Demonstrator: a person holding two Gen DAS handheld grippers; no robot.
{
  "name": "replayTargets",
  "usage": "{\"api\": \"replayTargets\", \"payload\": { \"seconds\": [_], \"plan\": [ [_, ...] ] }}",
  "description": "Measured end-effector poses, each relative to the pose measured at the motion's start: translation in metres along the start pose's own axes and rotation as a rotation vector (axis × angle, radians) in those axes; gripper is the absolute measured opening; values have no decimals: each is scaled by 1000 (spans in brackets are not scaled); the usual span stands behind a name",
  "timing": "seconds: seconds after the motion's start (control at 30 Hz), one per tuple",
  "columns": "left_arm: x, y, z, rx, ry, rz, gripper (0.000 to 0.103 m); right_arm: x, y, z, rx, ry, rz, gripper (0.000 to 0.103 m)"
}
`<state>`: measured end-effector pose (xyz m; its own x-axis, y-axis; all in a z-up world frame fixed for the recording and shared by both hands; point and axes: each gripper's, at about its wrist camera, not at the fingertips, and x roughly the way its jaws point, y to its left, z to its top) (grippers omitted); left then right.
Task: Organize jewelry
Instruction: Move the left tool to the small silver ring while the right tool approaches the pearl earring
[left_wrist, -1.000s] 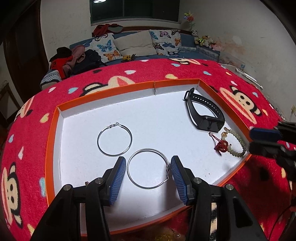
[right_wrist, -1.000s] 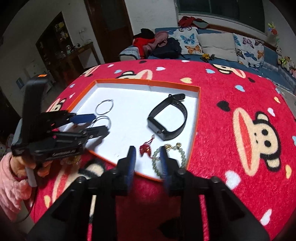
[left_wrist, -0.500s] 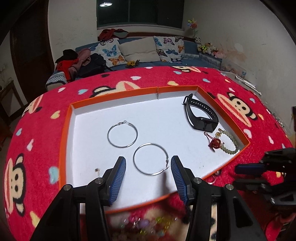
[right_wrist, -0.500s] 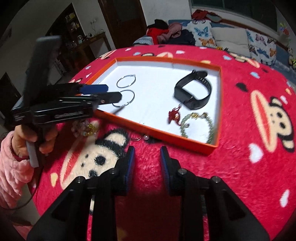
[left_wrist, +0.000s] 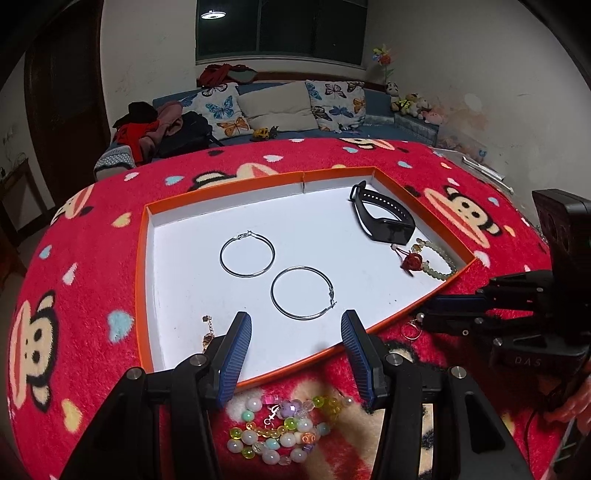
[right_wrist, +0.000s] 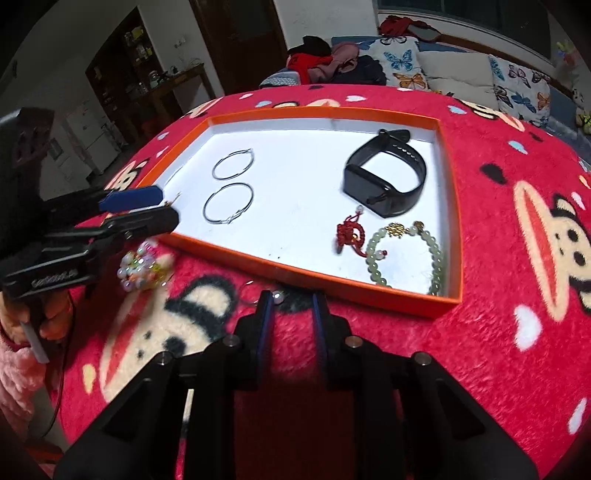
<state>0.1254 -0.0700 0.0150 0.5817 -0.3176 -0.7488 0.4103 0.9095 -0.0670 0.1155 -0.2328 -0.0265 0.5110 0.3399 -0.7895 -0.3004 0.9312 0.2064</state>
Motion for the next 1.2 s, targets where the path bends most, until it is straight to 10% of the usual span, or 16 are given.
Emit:
{"api": "replayTargets", "payload": {
  "seconds": [1.2],
  "plan": [
    [-27, -26, -27, 70, -20, -22, 54, 3, 21, -2, -156, 2, 1, 13]
  ]
}}
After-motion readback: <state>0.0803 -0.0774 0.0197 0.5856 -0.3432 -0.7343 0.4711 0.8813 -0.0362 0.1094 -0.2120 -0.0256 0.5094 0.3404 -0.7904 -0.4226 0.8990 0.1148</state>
